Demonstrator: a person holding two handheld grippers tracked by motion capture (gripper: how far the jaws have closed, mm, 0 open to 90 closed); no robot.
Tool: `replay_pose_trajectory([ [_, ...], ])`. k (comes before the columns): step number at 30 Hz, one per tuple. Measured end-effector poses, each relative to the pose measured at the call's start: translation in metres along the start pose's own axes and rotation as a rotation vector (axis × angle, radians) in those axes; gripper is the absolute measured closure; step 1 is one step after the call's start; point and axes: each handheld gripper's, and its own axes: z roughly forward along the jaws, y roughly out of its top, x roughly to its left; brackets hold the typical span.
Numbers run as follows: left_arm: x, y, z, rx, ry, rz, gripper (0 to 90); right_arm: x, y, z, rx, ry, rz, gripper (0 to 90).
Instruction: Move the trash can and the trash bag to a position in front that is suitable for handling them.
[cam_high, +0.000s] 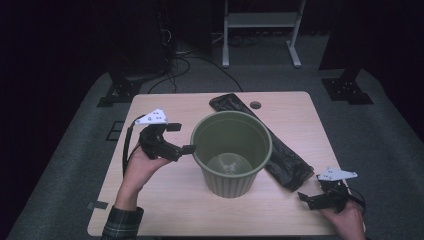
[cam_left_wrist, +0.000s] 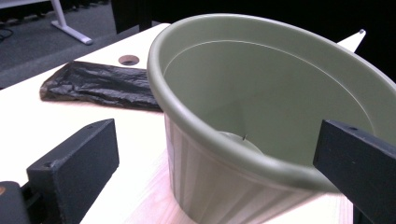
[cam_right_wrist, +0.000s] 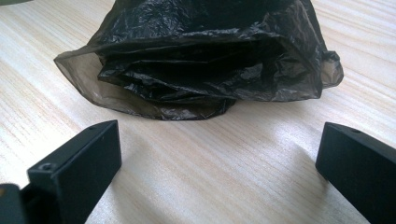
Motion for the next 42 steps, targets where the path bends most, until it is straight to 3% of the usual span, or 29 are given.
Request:
replay_pose_trajectory([
  [4, -0.002, -0.008, -0.011, -0.006, 0.016, 0.002, 0.0, 0.000, 0.000, 0.000, 0.000, 0.000, 0.000, 0.0],
  [9, -0.003, -0.031, -0.020, 0.018, 0.033, -0.008, 0.0, 0.000, 0.000, 0.000, 0.000, 0.000, 0.000, 0.0],
  [18, -0.004, -0.063, -0.019, 0.058, 0.038, -0.010, 0.0, 0.000, 0.000, 0.000, 0.000, -0.001, 0.000, 0.0],
  [24, -0.005, -0.076, -0.016, 0.062, 0.041, -0.003, 0.0, 0.000, 0.000, 0.000, 0.000, 0.000, 0.000, 0.0],
  [29, -0.008, -0.094, -0.006, 0.079, 0.040, 0.031, 0.0, 0.000, 0.000, 0.000, 0.000, 0.000, 0.000, 0.0],
  [42, -0.004, -0.127, 0.030, 0.138, 0.055, 0.055, 0.0, 0.000, 0.000, 0.000, 0.000, 0.000, 0.000, 0.0],
])
